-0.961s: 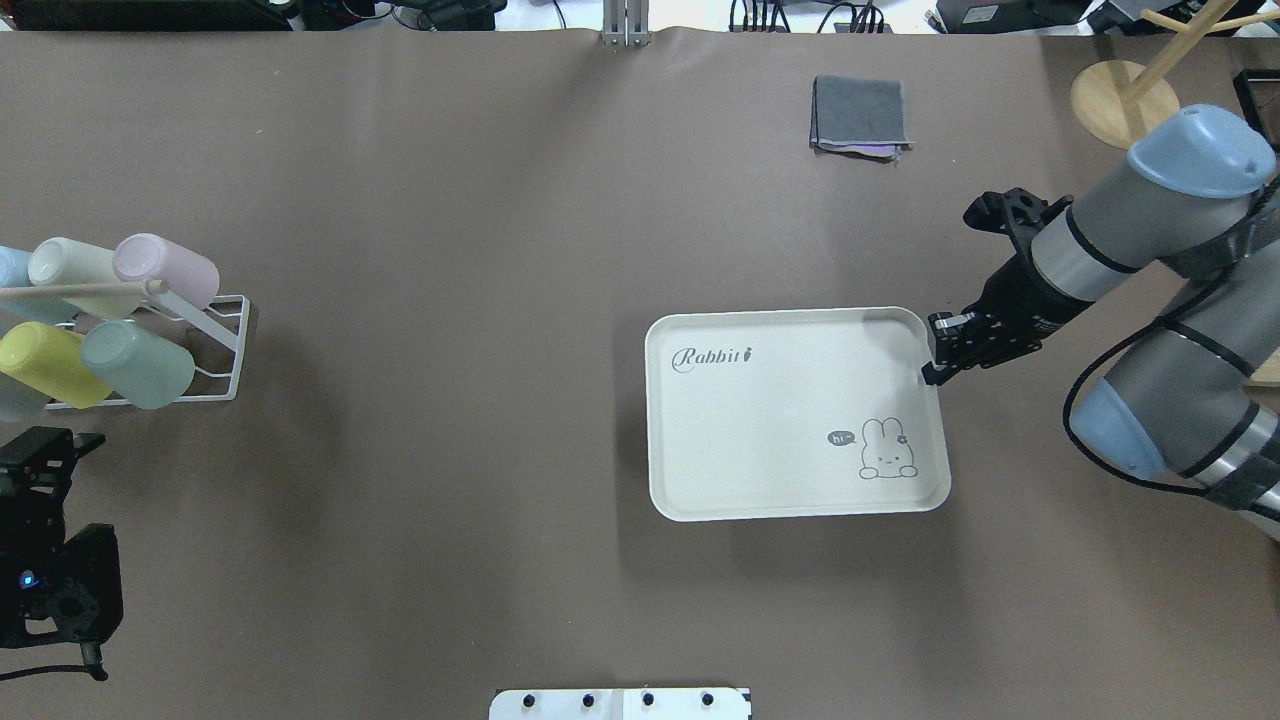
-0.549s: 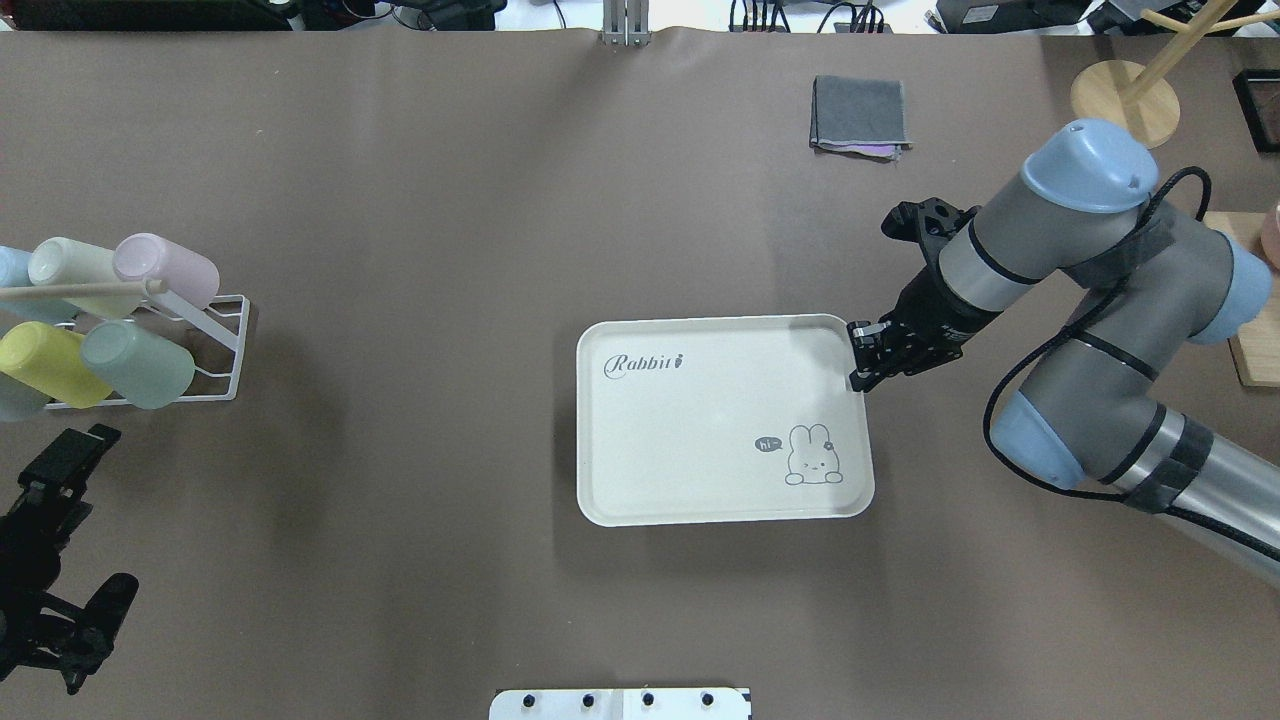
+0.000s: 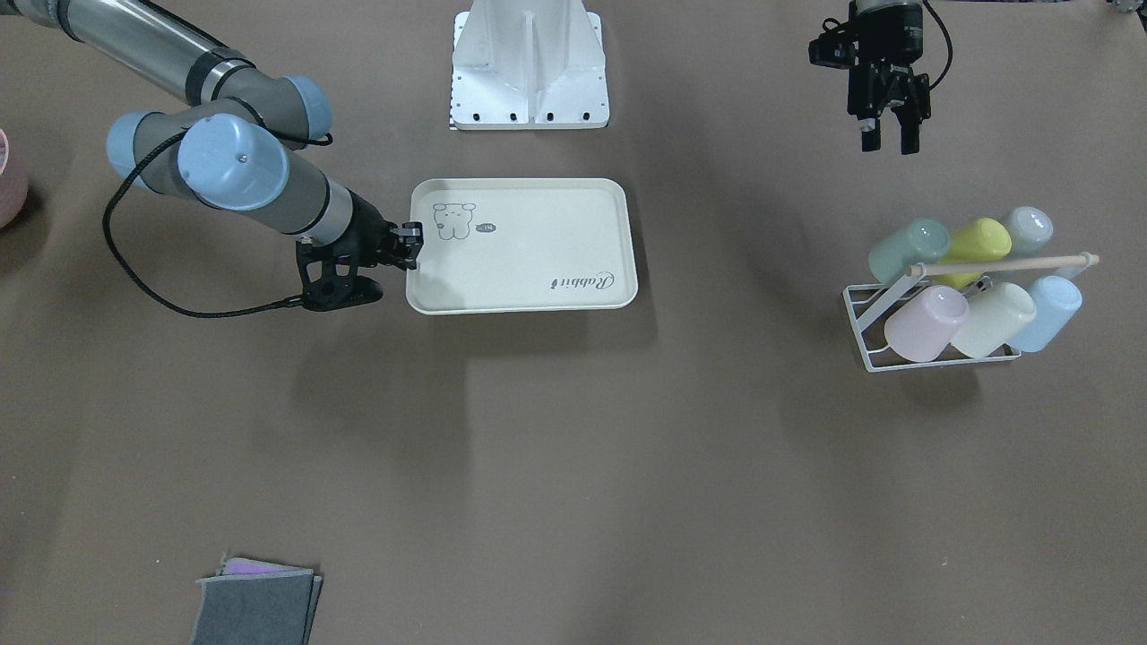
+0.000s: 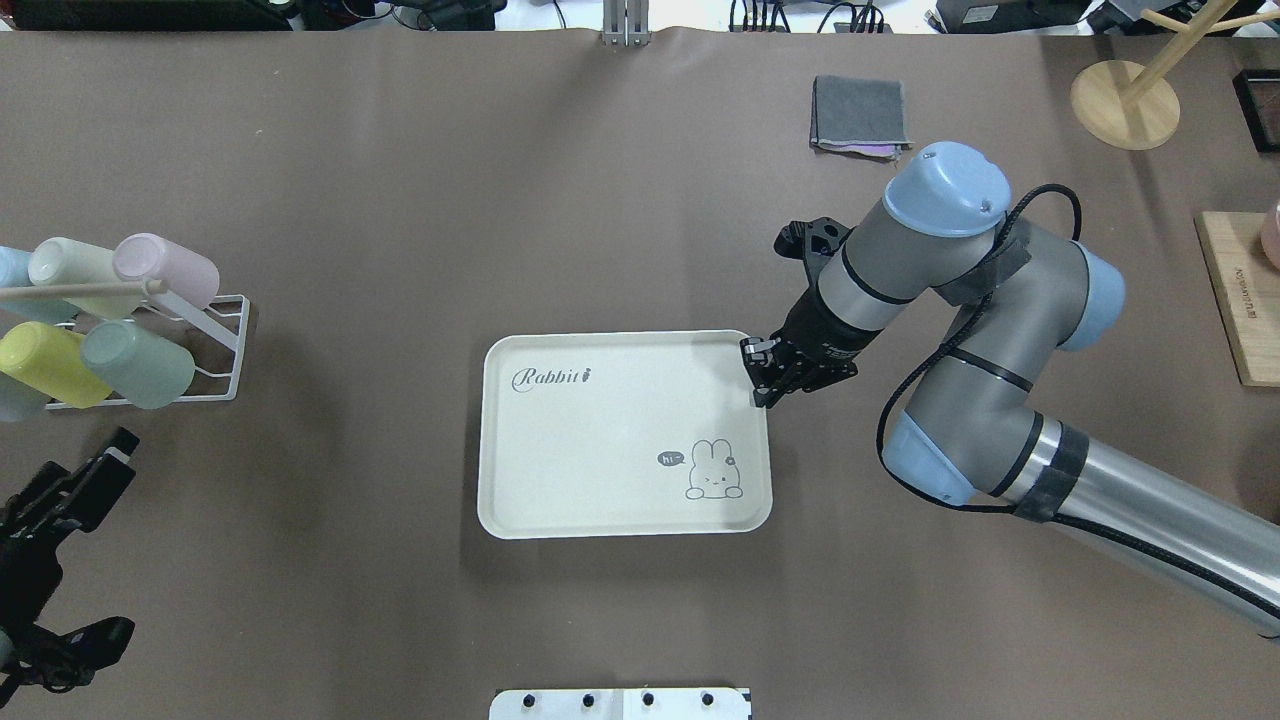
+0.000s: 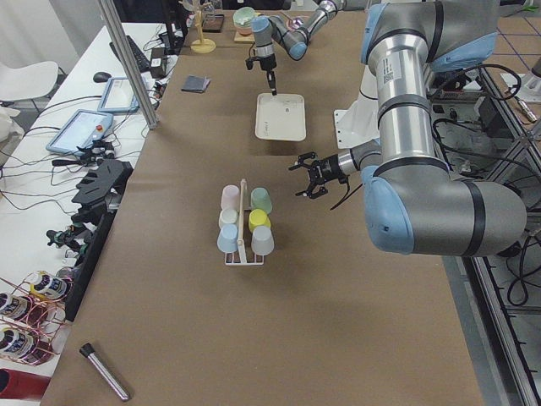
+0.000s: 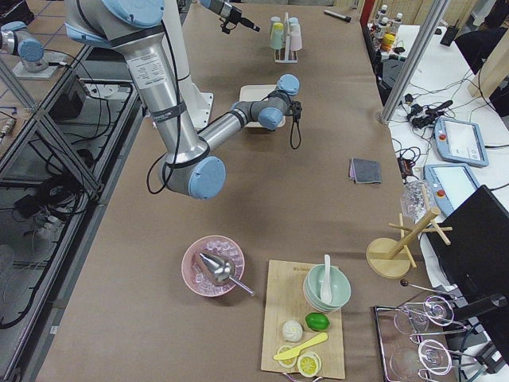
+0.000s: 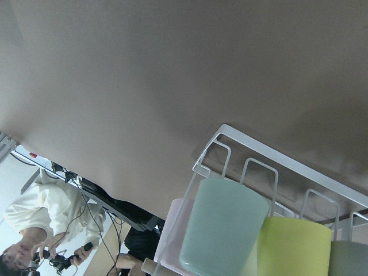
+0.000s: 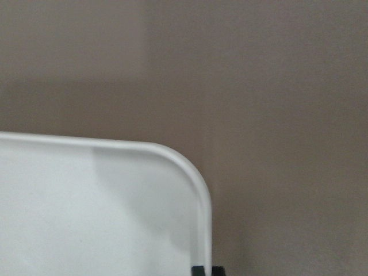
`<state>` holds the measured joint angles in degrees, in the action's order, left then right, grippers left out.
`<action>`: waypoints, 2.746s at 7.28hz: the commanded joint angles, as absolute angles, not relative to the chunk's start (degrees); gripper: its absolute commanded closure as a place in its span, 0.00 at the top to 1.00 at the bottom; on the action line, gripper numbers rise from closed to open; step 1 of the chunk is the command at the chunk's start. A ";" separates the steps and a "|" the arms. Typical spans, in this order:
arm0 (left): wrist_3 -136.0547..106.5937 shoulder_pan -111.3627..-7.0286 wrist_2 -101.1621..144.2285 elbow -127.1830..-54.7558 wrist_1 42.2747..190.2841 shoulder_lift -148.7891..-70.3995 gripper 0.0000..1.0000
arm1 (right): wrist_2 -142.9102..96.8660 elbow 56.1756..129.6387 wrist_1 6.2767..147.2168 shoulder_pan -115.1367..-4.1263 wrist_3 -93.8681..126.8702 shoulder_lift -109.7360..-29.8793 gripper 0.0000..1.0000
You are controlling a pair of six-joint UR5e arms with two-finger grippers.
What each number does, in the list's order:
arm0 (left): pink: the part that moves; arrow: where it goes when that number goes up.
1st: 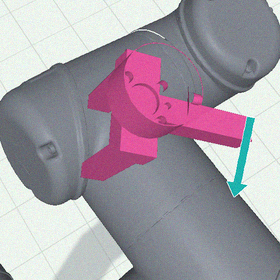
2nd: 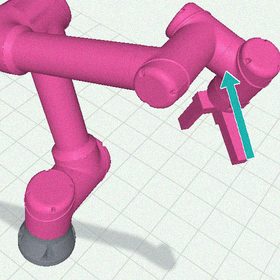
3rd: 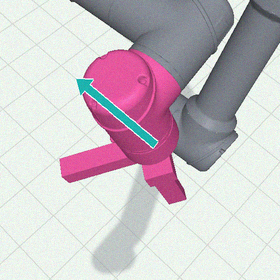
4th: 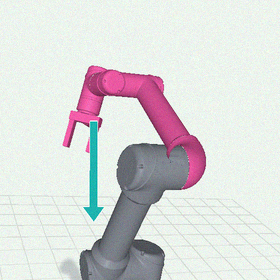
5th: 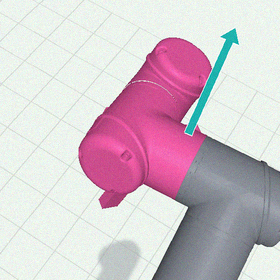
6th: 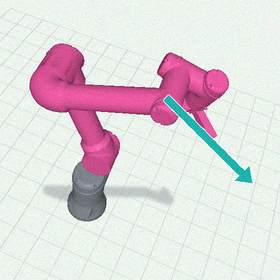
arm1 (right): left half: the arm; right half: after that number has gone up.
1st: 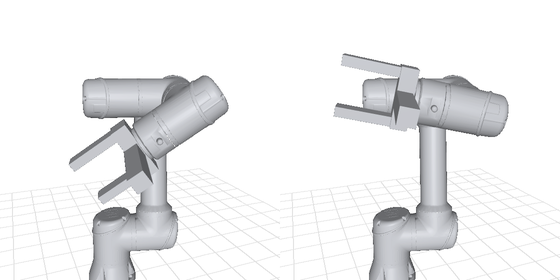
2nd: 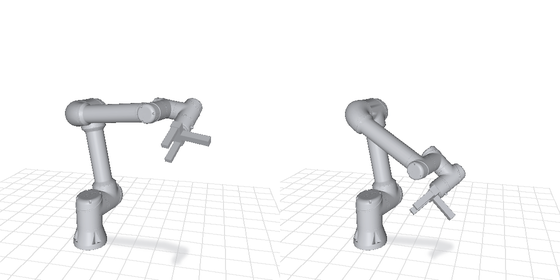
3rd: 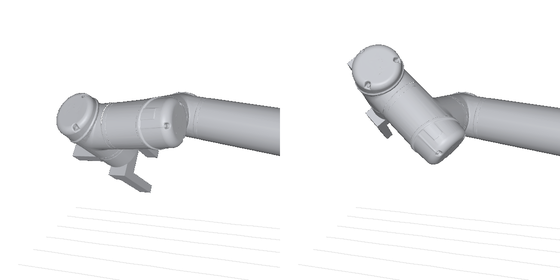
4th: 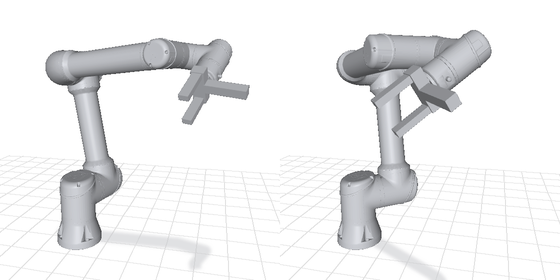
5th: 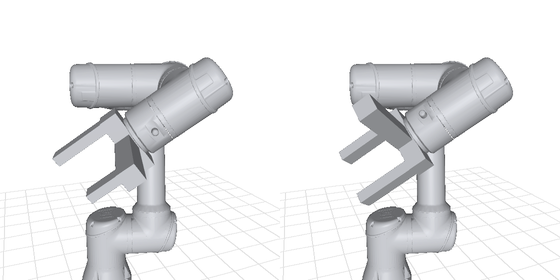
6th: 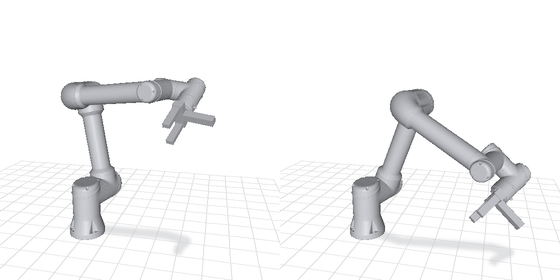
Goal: Pick up and place green cup on tray
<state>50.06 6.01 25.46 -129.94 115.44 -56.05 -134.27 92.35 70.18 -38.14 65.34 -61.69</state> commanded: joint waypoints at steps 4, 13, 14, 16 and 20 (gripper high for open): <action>54.04 4.92 26.53 -122.01 115.49 -59.05 0.97 | -132.02 84.13 69.79 -34.37 66.45 -53.19 0.00; 55.46 1.22 31.03 -118.74 117.25 -62.84 0.97 | -130.78 83.14 68.03 -33.22 71.98 -52.56 0.00; 55.72 1.93 30.85 -118.74 117.07 -63.19 0.97 | -130.78 83.14 68.03 -33.22 72.07 -52.73 0.00; 61.14 2.89 27.26 -118.91 117.25 -63.72 0.97 | -130.87 83.14 68.03 -33.22 72.07 -52.91 0.00; 69.87 2.55 21.62 -118.13 119.62 -64.34 0.98 | -130.61 83.41 67.94 -33.75 71.89 -53.52 1.00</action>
<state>68.98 2.77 22.50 -118.68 119.28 -64.22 -130.66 83.25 67.97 -33.41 71.86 -53.30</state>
